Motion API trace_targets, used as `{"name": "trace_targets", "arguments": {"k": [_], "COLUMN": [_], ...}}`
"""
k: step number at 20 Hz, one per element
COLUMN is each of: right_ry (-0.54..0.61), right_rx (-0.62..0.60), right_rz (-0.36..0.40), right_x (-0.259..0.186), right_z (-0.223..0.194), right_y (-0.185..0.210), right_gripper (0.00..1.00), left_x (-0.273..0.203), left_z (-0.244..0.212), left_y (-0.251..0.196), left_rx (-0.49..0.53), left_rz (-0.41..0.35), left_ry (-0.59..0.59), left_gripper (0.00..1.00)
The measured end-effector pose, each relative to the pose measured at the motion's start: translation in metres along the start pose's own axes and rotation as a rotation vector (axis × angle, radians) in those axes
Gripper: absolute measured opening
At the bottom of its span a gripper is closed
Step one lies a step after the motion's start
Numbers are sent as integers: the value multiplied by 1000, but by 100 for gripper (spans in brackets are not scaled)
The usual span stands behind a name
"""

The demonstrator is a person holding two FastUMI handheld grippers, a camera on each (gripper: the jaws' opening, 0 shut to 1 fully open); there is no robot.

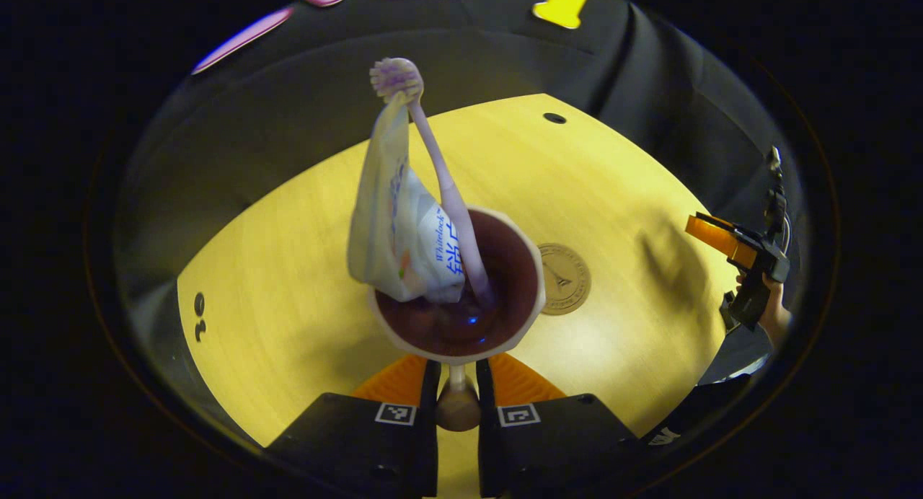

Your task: Put the toothbrush and toothpaste on the desktop into the cup, then pick up the cup and place it on the coaster on the desktop.

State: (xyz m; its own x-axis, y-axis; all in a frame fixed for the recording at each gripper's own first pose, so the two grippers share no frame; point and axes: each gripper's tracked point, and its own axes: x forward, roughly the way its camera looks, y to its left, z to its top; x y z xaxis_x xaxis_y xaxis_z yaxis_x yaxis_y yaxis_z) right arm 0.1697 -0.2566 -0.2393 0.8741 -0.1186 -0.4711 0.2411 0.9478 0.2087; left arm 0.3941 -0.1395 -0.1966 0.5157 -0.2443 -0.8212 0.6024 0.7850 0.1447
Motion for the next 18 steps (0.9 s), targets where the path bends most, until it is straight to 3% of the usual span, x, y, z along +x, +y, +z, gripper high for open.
{"name": "trace_targets", "arguments": {"k": [1,9,18], "right_ry": [3,-4,9], "right_rx": [3,26,74], "right_rz": [1,-1,-13], "right_x": [-1,-4,-6], "right_z": [-2,-5,-10], "right_y": [-1,-1,-4], "right_gripper": [98,98,98], "left_x": [3,35,44], "left_z": [6,20,18], "left_y": [-11,-73,-75], "left_rx": [18,128,191], "left_rz": [-15,-91,-97], "left_ry": [1,28,80], "left_gripper": [27,27,27]}}
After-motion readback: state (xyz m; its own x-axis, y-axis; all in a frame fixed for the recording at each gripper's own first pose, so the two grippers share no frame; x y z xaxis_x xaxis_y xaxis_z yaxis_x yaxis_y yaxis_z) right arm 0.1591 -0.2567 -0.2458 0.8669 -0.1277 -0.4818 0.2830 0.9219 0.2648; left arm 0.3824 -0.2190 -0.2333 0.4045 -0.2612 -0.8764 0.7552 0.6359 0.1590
